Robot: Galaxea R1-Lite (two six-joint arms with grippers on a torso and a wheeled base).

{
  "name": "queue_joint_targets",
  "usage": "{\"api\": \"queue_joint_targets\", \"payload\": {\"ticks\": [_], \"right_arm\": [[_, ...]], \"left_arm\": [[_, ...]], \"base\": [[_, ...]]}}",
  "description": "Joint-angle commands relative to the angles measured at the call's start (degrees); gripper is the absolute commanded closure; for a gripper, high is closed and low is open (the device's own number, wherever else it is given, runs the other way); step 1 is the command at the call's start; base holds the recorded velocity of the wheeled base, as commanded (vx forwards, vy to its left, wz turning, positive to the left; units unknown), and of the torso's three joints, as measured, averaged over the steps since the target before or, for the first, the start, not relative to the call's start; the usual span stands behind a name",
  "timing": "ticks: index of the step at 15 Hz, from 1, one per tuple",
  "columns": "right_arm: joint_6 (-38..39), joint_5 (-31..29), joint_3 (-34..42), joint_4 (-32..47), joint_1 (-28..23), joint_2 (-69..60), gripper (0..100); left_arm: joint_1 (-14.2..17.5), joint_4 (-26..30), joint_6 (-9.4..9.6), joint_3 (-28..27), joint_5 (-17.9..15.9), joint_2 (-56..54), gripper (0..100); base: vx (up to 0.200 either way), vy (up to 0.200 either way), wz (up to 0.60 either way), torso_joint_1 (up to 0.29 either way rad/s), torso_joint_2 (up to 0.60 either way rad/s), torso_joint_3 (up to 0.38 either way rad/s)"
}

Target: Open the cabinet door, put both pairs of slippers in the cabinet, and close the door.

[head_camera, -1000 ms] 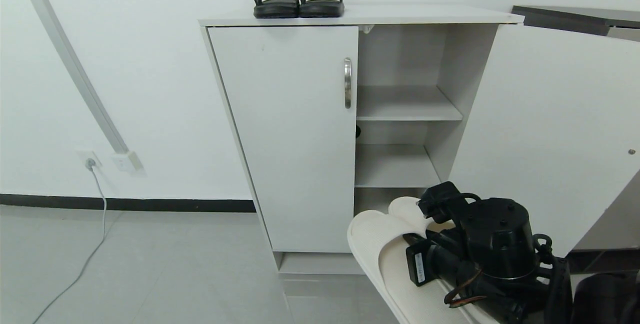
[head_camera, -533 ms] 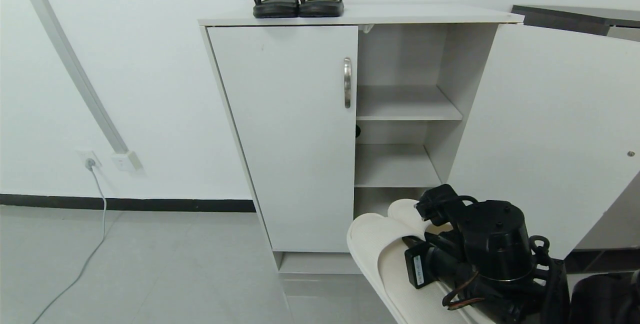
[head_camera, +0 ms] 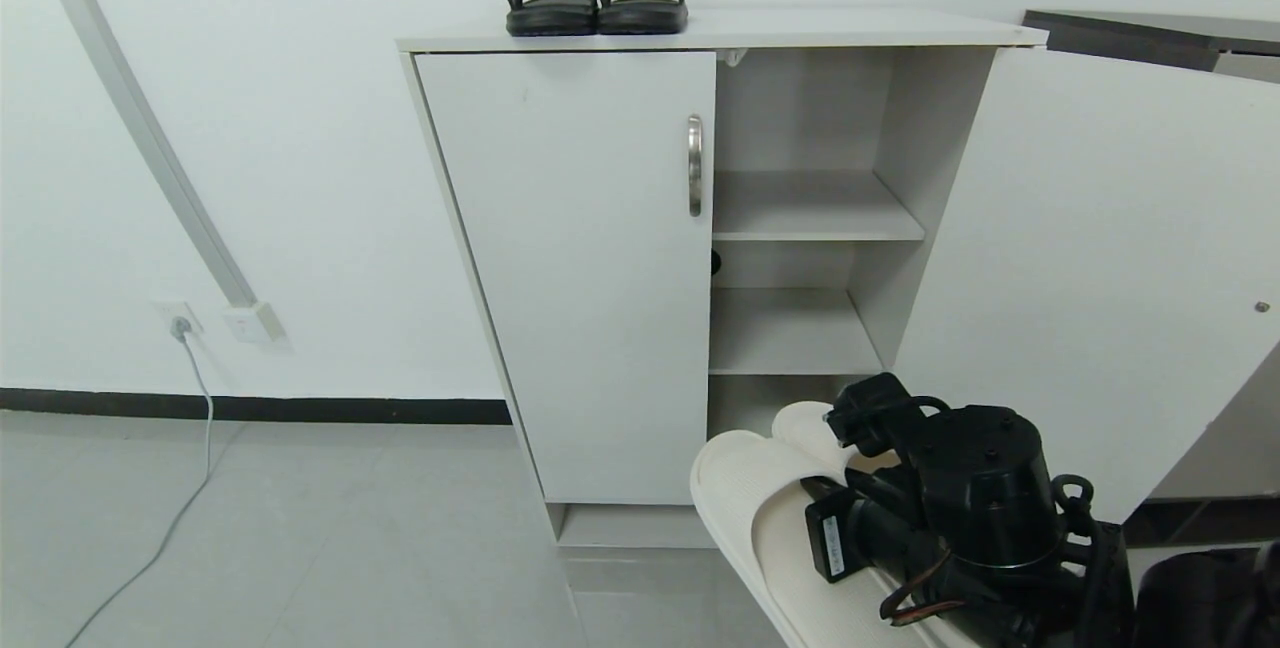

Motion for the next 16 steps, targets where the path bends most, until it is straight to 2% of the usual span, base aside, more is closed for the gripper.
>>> {"api": "queue_joint_targets", "payload": {"ticks": [1, 3, 6, 9, 15, 16], "right_arm": [[-0.1, -0.2, -0.7, -0.1, 0.0, 0.8, 100], [0.4, -4.8, -4.2, -0.1, 0.2, 4.5, 100], [4.5, -19.4, -16.1, 0.2, 0.6, 14.6, 100], [5.4, -26.3, -20.7, 0.2, -0.8, 18.9, 100], [5.6, -26.6, -21.0, -0.5, -2.3, 19.8, 100], [5.6, -26.6, -21.0, -0.9, -2.3, 20.2, 100]], "left_arm": [[0.0, 0.0, -0.08, 0.0, 0.1, 0.1, 100], [0.0, 0.0, -0.16, 0.0, 0.1, 0.1, 100], [0.0, 0.0, -0.08, 0.0, 0.1, 0.1, 100], [0.0, 0.0, 0.01, 0.0, 0.0, 0.1, 100], [0.0, 0.0, 0.01, 0.0, -0.1, 0.1, 100], [0.0, 0.0, 0.01, 0.0, -0.1, 0.1, 100]], "base": [[0.0, 0.0, 0.0, 0.0, 0.0, 0.0], [0.0, 0.0, 0.0, 0.0, 0.0, 0.0], [0.0, 0.0, 0.0, 0.0, 0.0, 0.0], [0.0, 0.0, 0.0, 0.0, 0.0, 0.0], [0.0, 0.0, 0.0, 0.0, 0.0, 0.0], [0.0, -0.2, 0.0, 0.007, -0.01, 0.007]]}}
